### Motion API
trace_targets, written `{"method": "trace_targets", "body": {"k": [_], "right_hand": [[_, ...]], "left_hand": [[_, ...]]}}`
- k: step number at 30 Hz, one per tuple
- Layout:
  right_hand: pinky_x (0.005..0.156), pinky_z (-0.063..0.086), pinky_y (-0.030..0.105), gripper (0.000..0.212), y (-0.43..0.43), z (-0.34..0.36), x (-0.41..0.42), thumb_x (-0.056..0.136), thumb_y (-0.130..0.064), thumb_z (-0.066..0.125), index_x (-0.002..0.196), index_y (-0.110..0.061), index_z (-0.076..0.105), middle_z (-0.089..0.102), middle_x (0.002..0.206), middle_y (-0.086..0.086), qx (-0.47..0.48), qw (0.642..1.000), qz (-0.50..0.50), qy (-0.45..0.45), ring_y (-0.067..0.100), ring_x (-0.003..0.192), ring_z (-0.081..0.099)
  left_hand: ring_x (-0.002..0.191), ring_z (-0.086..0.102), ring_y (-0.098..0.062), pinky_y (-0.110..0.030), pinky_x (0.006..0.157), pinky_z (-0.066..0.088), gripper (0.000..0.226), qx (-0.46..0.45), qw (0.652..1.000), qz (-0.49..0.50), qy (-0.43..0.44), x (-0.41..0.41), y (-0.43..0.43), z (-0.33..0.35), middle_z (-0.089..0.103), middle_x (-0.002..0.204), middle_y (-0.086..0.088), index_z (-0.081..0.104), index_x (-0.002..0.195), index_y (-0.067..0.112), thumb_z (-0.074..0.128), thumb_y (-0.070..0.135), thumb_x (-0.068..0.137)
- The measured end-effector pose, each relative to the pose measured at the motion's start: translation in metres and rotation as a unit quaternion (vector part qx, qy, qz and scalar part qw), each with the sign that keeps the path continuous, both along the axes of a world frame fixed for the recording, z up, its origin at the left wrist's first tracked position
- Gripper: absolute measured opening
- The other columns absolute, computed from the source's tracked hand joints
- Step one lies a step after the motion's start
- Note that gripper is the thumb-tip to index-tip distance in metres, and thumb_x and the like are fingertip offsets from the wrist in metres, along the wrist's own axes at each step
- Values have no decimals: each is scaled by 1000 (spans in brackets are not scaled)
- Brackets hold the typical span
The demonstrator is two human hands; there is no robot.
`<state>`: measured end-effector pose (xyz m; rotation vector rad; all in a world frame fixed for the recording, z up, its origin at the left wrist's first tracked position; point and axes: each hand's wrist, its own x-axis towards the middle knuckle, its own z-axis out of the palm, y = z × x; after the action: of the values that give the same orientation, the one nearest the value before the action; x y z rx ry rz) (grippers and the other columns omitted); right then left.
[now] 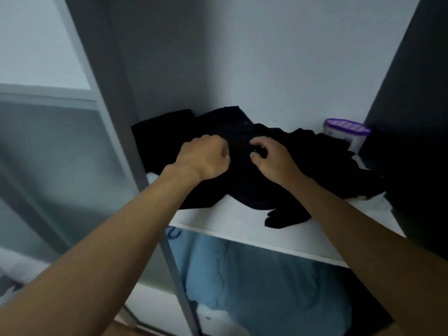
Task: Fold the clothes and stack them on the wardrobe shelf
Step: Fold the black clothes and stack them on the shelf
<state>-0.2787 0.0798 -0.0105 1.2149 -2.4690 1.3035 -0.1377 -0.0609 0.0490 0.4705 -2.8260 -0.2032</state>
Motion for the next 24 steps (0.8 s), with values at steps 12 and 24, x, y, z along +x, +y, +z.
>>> {"method": "trace_targets", "body": {"k": [12, 24], "right_hand": [[96, 45, 30, 34, -11, 3, 36, 91, -17, 62, 124, -10, 62, 61, 127, 10, 163, 984, -52, -53, 27, 116, 57], [87, 36, 20, 36, -75, 32, 76, 91, -15, 62, 127, -10, 60, 56, 113, -1, 84, 990, -8, -112, 11, 102, 50]], "left_hand": [[100, 60, -19, -35, 83, 33, 29, -480, 834, 26, -271, 107, -41, -33, 72, 107, 2, 71, 104, 21, 45, 32, 94], [111, 56, -18, -35, 91, 34, 38, -471, 842, 61, -255, 132, -126, -34, 68, 119, 4, 68, 117, 24, 46, 38, 89]]}}
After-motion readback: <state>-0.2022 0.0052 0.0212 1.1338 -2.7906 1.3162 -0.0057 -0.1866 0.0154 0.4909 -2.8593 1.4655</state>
